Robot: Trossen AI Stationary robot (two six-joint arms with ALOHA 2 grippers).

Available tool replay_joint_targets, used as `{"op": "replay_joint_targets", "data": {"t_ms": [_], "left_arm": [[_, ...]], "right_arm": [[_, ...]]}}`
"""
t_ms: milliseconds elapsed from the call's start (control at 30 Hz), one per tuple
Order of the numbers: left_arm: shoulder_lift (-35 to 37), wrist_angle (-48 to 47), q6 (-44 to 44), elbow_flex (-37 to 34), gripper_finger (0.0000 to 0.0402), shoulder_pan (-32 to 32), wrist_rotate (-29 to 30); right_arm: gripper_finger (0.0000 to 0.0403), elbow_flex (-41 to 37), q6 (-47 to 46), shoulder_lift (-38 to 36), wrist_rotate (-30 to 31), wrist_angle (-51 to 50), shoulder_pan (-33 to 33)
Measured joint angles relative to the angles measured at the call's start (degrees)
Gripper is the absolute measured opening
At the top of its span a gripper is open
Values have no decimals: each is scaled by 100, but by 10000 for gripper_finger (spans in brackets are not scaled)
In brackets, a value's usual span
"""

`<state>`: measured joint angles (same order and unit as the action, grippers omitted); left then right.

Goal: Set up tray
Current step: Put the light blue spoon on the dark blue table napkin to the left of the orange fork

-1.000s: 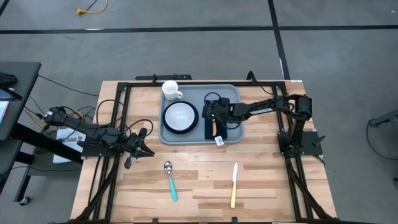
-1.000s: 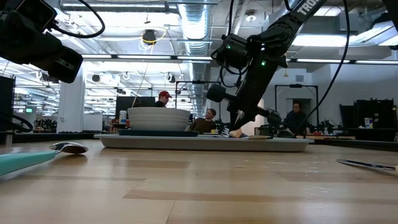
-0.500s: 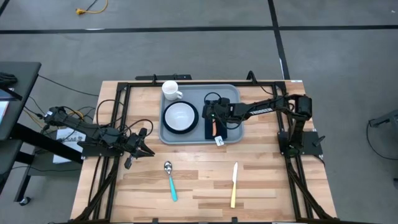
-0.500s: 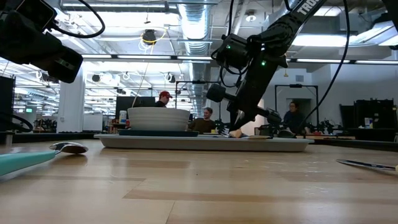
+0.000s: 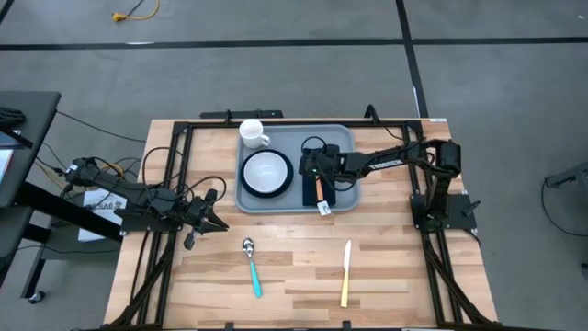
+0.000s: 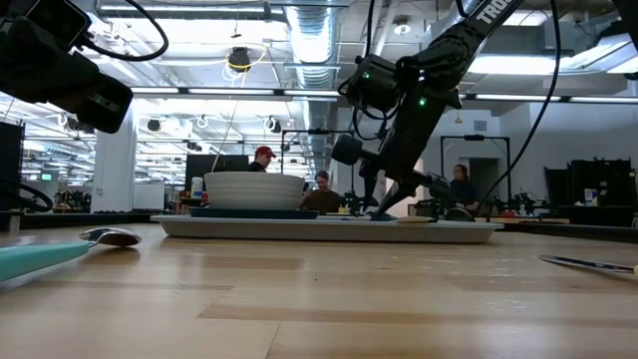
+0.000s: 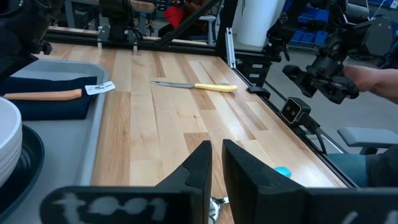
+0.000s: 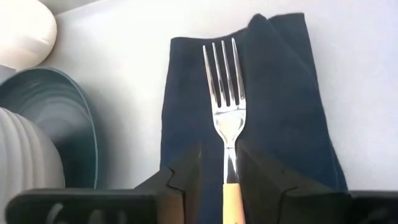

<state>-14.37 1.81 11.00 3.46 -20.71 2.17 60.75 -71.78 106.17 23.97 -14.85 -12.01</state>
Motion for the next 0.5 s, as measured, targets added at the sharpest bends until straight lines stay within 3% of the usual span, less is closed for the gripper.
{"op": "replay_joint_targets", "data": {"t_ms": [300,500], "left_arm": [[0,-163,67,0,25,1,-6],[0,-158,80,0,25,2,-60]], "right_arm": [[98,-2,698,-430,-425,-338,-57],[98,-2,780,-1307,-87,-1395,395]]}}
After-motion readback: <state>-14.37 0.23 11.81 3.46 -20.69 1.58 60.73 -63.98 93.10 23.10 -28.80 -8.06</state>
